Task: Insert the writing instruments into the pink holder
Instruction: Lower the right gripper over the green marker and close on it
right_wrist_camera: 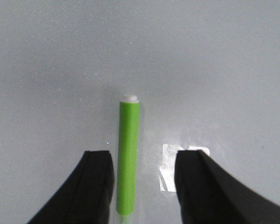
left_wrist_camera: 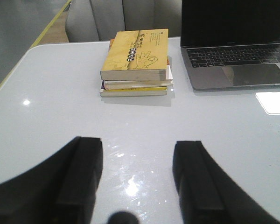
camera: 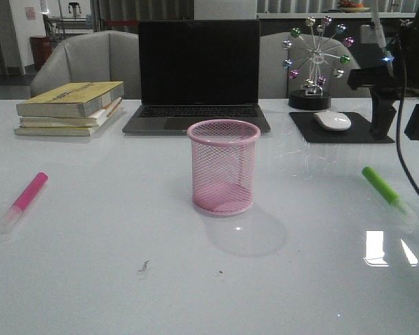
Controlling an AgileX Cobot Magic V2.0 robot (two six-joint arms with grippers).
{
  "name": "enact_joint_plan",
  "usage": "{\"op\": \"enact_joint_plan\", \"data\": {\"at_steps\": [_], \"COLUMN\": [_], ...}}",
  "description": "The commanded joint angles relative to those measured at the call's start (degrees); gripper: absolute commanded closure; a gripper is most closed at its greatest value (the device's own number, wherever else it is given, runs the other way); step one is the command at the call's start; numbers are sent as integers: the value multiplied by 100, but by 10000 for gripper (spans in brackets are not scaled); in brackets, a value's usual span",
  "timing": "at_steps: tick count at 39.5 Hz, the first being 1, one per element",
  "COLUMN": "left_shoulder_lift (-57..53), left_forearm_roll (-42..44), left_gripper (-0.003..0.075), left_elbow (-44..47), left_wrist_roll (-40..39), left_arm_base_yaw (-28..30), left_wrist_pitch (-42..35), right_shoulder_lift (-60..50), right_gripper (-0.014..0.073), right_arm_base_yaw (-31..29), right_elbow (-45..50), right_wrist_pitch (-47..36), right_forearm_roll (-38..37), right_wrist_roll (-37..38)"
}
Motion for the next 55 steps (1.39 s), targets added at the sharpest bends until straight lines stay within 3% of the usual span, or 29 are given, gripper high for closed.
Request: {"op": "enact_joint_plan", "data": {"at_steps": [1, 31, 35, 45, 55], "left_shoulder_lift": [-59, -59, -59, -59, -59], "left_forearm_roll": [-62, -62, -62, -62, -62], "left_gripper": [304, 304, 304, 304, 304], "left_elbow": [-192, -192, -192, -192, -192], "left_wrist_roll": [-64, -64, -64, -64, -64], "left_arm_base_yaw": [-10, -10, -10, -10, -10], "left_wrist_pitch": [-439, -435, -426, -332, -308], "right_shoulder_lift": [-92, 920, 1031, 1049, 273], "right_gripper": [165, 169, 234, 561, 564], "right_arm_base_yaw": [-10, 43, 43, 43, 279], "right_elbow": [-337, -448, -448, -448, -448], "right_wrist_pitch": [43, 263, 406, 369, -401], "right_forearm_roll": [47, 354, 354, 417, 620], "right_wrist_roll": [12, -213, -213, -213, -510]}}
